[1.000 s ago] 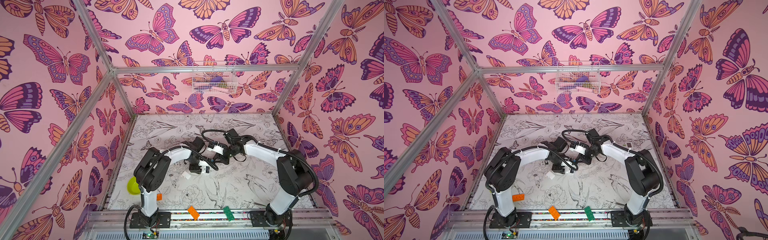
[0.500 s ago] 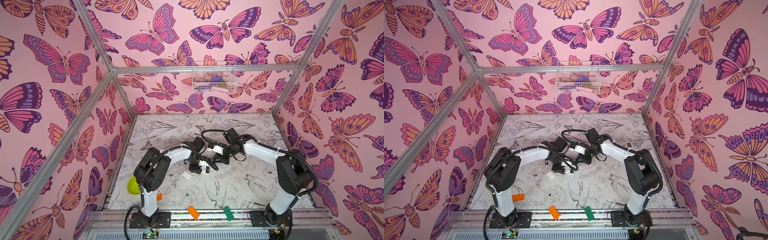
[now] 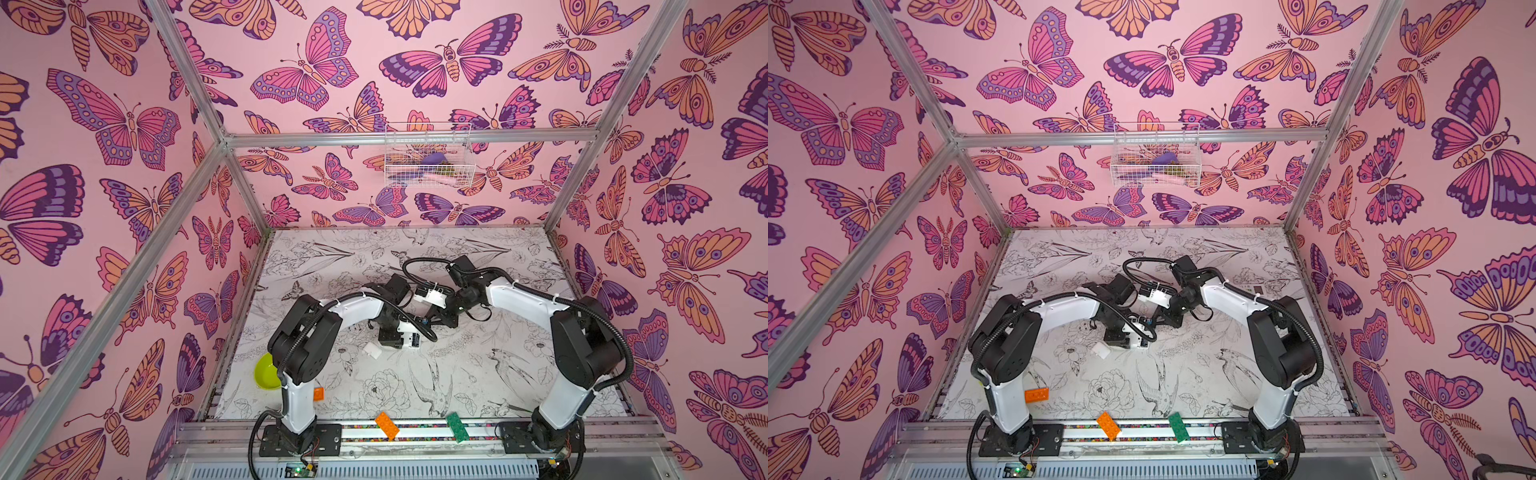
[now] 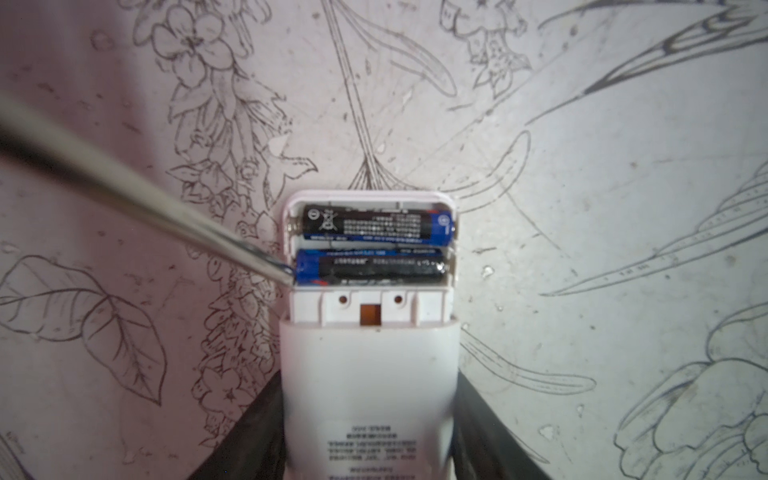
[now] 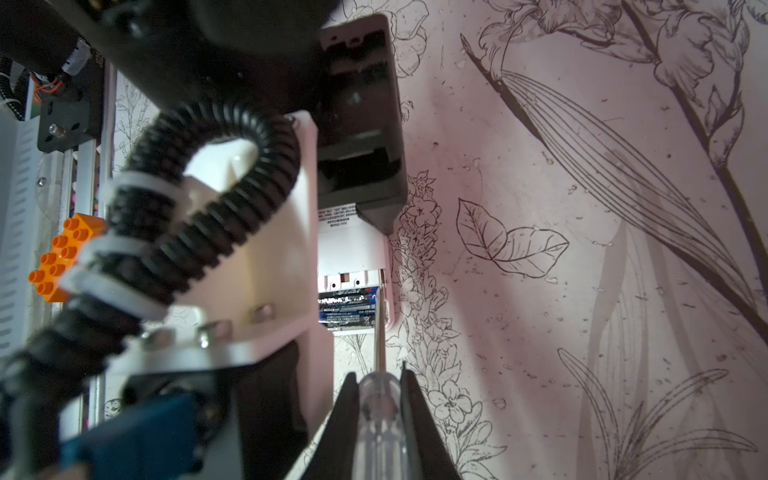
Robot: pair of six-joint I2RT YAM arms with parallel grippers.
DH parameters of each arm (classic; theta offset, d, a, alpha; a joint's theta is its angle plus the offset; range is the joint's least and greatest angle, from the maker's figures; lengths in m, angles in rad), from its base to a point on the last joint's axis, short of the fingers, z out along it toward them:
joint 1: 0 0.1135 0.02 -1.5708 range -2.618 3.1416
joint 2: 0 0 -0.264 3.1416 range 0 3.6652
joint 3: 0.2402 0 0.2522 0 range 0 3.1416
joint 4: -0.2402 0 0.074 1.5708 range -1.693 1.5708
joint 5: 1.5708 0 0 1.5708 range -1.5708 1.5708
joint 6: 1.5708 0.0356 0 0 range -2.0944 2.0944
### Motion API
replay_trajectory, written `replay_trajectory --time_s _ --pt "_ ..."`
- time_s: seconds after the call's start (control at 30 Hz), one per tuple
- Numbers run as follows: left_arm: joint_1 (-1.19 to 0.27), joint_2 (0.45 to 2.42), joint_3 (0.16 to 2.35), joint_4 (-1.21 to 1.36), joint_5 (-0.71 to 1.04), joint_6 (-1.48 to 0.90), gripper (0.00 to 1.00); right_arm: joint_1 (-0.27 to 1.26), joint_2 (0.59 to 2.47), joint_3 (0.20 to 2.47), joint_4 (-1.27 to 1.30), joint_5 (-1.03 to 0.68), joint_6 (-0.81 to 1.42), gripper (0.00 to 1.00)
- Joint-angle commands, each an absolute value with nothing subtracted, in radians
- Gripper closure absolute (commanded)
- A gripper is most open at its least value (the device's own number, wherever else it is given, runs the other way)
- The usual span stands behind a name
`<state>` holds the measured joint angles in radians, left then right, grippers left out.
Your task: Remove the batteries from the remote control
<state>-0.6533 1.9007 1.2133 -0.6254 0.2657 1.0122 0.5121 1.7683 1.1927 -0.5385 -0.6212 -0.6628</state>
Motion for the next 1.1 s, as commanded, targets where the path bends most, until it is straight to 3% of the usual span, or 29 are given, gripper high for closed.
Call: replay_trajectory --time_s 0.0,0.3,0.57,1.07 --pt "-0.663 1.933 1.199 -0.658 0.289 1.009 0.43 0.518 1.765 1.201 -0.61 -0.701 -0.695 1.0" --pt "-0.663 1.943 1.201 -0.658 0.289 1.007 0.43 0.515 1.757 1.203 -0.622 -0.71 -0.696 1.0" --pt "-0.663 1.942 1.202 -0.658 0.29 0.999 0.43 0.516 1.748 1.187 -0.59 -0.592 -0.687 1.0" --pt "-0.664 1.94 1.2 -0.659 0.29 0.997 0.4 0.506 1.709 1.17 -0.532 -0.596 -0.638 1.0"
